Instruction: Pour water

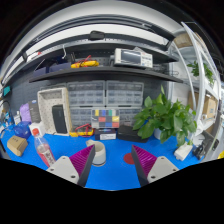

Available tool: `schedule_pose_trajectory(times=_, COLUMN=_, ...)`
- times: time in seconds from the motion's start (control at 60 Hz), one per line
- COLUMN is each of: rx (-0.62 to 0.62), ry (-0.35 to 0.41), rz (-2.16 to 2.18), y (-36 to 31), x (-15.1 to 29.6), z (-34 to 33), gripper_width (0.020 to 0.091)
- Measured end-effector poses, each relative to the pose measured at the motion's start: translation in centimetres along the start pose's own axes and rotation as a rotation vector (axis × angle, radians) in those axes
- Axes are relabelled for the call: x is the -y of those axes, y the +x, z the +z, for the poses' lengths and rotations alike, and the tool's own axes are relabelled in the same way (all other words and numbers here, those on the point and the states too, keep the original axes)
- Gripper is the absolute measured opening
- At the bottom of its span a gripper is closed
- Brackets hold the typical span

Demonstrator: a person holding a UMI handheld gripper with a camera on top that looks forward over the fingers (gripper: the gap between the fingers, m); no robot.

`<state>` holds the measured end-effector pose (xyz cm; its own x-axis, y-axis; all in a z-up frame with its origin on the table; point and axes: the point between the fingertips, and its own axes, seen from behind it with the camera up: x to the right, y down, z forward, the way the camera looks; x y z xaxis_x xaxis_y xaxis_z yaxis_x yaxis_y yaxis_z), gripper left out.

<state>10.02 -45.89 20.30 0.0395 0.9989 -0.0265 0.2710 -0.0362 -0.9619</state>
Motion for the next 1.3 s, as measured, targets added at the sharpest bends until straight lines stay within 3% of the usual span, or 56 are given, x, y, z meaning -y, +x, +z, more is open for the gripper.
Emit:
schedule_pose_trajectory(times=0.15, rx=0.085, ry=-0.009, rz=-0.008, y=-6.5, x=-3.1, z=-0.8, gripper_width=0.0731)
schedule_pose_trajectory(times=0.433, rx=0.27, ry=-0.107, rz=-0.05, y=-21.2, x=-11.0, z=-1.5, gripper_width=0.0736)
schedule_pose_trajectory(times=0.733, rx=0.305, ry=-0.084, rz=-0.079, y=-28.8, x=-11.3, z=4.7, gripper_width=0.0733)
schedule_pose_trajectory(times=0.9, rx=0.257, ry=-0.049, rz=-0.097, y=-29.8, x=-10.5, z=8.3, gripper_width=0.0744)
schedule_pose_trajectory(times=1.083, rx=0.235, ry=0.006, rz=-0.065, y=-29.7, x=-9.9, z=11.0, gripper_width=0.0671)
schedule_pose_trajectory(times=1.183, rx=0.245, ry=0.015, rz=-0.073, y=-29.5, x=-10.3, z=12.0, gripper_width=0.0563)
schedule_pose_trajectory(times=1.3, rx=0.284, ry=0.054, rz=-0.085, y=-29.9, x=-10.2, z=12.2, gripper_width=0.0493)
